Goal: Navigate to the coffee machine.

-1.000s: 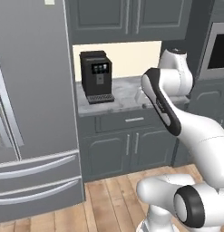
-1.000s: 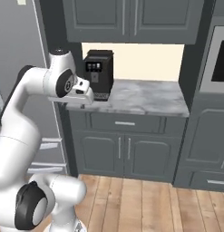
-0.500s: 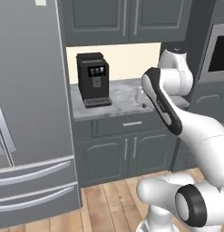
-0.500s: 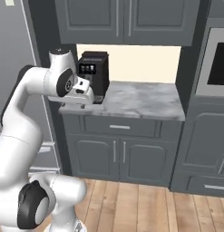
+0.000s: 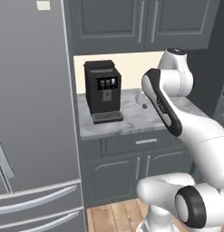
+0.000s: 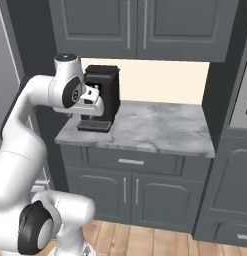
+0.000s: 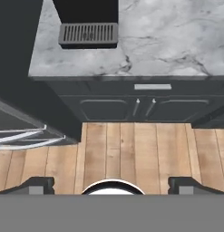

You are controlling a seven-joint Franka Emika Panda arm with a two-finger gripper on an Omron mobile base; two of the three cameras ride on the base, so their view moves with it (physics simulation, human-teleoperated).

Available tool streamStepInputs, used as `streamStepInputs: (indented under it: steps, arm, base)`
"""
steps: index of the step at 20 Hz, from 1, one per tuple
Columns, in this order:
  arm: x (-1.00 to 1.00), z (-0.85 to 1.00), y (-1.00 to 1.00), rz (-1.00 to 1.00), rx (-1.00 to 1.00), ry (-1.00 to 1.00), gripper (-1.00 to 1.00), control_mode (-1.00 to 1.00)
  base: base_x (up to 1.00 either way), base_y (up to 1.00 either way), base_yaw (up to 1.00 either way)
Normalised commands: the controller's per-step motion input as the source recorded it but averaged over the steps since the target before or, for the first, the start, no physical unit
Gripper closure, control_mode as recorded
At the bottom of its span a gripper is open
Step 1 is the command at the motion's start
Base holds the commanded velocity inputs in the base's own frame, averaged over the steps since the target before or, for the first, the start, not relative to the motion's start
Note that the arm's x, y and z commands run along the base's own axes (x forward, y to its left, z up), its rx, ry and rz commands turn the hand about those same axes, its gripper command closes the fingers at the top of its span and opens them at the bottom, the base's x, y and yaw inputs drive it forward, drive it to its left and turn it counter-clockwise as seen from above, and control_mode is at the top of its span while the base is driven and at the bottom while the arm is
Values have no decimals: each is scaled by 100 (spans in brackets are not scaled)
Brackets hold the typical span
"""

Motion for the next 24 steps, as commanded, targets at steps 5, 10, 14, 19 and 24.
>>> streamStepInputs:
  steps: [5, 10, 14, 19, 24]
  arm:
    - [0, 0, 0, 0, 0, 0, -100, 100]
    - [0, 0, 0, 0, 0, 0, -100, 100]
    - [0, 0, 0, 0, 0, 0, -100, 100]
    - [0, 0, 0, 0, 0, 0, -100, 100]
    - [0, 0, 0, 0, 0, 0, -100, 100]
  base:
    - [60, 0, 23]
    - [68, 0, 29]
    - [33, -15, 21]
    - [30, -37, 1]
    - [58, -35, 4]
